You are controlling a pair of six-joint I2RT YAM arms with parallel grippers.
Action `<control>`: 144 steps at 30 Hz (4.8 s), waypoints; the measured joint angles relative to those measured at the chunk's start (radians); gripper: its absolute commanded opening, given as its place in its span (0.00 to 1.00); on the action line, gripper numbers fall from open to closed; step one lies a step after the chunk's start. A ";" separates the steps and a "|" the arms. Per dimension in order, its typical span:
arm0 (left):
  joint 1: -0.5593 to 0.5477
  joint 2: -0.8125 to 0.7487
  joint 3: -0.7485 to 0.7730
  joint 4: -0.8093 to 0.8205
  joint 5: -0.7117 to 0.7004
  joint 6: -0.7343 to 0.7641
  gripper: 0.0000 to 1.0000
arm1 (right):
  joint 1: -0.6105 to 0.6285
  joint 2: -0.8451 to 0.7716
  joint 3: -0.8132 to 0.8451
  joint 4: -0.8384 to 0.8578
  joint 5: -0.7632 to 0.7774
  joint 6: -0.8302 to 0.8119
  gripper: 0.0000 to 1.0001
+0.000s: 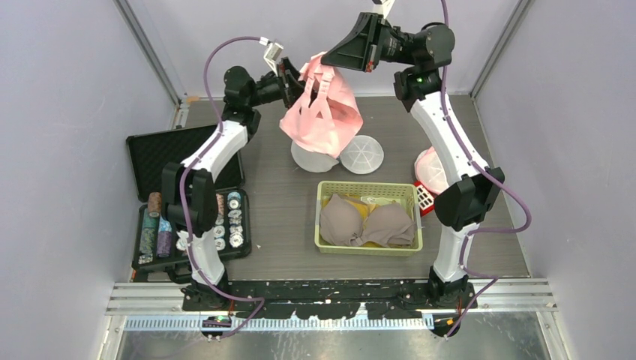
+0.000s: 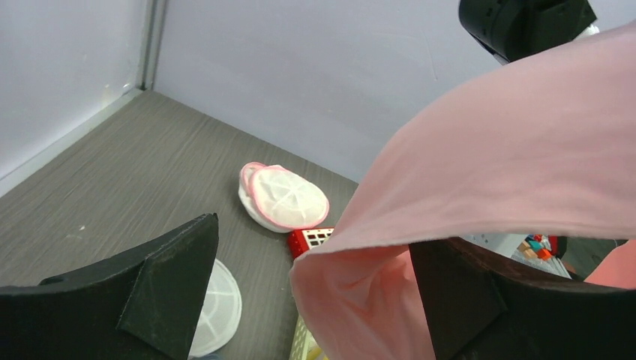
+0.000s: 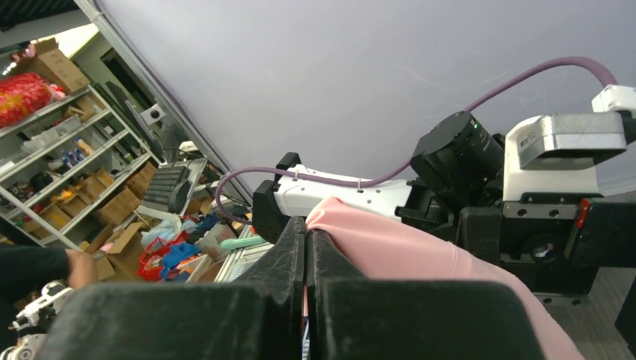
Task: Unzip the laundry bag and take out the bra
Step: Place the bra in the bin.
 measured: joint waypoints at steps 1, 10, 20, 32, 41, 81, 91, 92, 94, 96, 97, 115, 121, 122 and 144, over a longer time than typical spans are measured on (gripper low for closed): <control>-0.007 -0.005 0.000 0.005 0.000 0.000 0.96 | 0.001 0.001 0.010 0.001 -0.001 0.002 0.01; -0.060 -0.019 0.019 0.037 -0.002 -0.031 0.53 | 0.002 0.010 0.066 0.016 -0.004 0.018 0.01; -0.078 -0.056 0.021 0.042 -0.039 -0.055 0.00 | -0.018 0.038 0.071 0.025 -0.003 0.056 0.01; 0.007 -0.064 0.045 -0.095 -0.243 -0.052 0.00 | -0.104 0.038 -0.035 0.001 0.036 0.054 0.52; 0.001 -0.070 0.179 -0.495 -0.449 0.184 0.00 | -0.208 0.023 -0.085 -0.125 0.122 -0.011 0.71; -0.547 0.043 0.198 -0.427 -1.583 1.229 0.00 | -0.246 -0.171 -0.326 -0.949 0.533 -0.183 0.54; -0.592 0.051 0.125 -0.298 -1.584 1.384 0.06 | -0.249 -0.154 -0.277 -1.020 0.559 -0.185 0.24; -0.592 0.055 0.125 -0.290 -1.584 1.393 0.15 | -0.249 -0.154 -0.273 -1.025 0.560 -0.188 0.21; -0.592 0.059 0.121 -0.274 -1.588 1.413 0.32 | -0.249 -0.154 -0.263 -1.038 0.562 -0.196 0.15; -0.592 0.058 0.102 -0.259 -1.585 1.426 0.48 | -0.249 -0.154 -0.248 -1.061 0.563 -0.216 0.08; -0.592 0.055 0.089 -0.257 -1.580 1.429 0.54 | -0.249 -0.154 -0.237 -1.080 0.563 -0.228 0.05; -0.243 -0.437 -0.217 -0.814 -0.872 0.922 0.89 | -0.247 -0.159 -0.193 -1.150 0.393 -0.467 0.01; 0.034 -0.483 -0.369 -0.826 -0.488 0.635 0.88 | -0.169 -0.215 -0.195 -1.238 0.349 -0.621 0.01; 0.037 -0.485 -0.383 -0.838 -0.469 0.616 0.88 | -0.149 -0.230 -0.198 -1.255 0.350 -0.643 0.01; 0.013 -0.987 -0.743 -1.036 -0.429 0.552 0.88 | 0.146 -0.581 -0.730 -1.355 0.485 -0.714 0.01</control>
